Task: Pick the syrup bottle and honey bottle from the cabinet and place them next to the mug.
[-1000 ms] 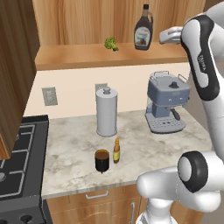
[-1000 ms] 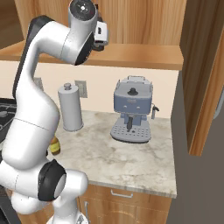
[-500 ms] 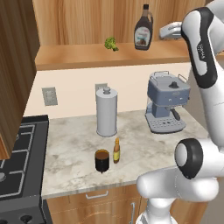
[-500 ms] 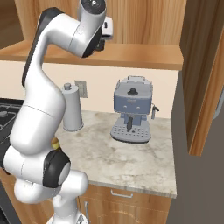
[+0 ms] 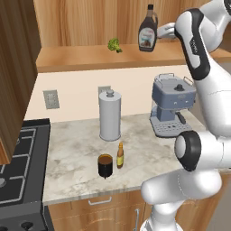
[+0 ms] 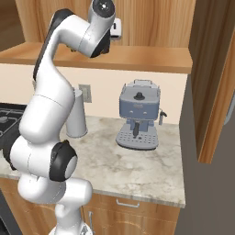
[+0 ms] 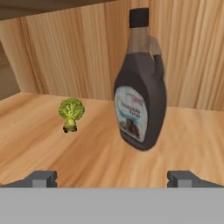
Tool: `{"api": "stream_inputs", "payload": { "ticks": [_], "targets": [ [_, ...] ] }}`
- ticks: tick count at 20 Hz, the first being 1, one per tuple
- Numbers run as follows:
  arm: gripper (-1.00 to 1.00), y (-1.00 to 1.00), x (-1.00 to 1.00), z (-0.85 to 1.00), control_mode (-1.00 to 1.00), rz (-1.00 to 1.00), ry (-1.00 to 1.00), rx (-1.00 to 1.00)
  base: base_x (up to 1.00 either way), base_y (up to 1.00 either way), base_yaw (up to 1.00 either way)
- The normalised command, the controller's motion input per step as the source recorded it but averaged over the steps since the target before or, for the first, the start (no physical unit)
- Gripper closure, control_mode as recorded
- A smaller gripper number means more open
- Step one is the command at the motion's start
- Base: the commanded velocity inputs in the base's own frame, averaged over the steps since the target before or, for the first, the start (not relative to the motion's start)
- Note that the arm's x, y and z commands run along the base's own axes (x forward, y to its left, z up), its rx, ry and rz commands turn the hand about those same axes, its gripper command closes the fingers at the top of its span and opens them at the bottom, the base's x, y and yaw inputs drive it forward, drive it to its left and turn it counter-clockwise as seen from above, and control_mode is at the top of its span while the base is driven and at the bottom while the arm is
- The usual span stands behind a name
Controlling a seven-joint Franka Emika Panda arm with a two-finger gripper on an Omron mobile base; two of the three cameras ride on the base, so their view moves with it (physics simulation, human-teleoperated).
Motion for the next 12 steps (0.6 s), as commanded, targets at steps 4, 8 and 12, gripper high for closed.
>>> {"api": "stream_inputs", "payload": {
  "ticks": [4,8,12],
  "targets": [
    [-1.00,0.00,0.44,-0.07,-1.00,0.00,0.00,0.00,0.00,0.00,0.00],
    [-1.00,-0.13,0.27,-0.06,-1.00,0.00,0.00,0.00,0.00,0.00,0.00],
    [-1.00,-0.22,0.29,-0.01,-1.00,0.00,0.00,0.00,0.00,0.00,0.00]
  ]
}}
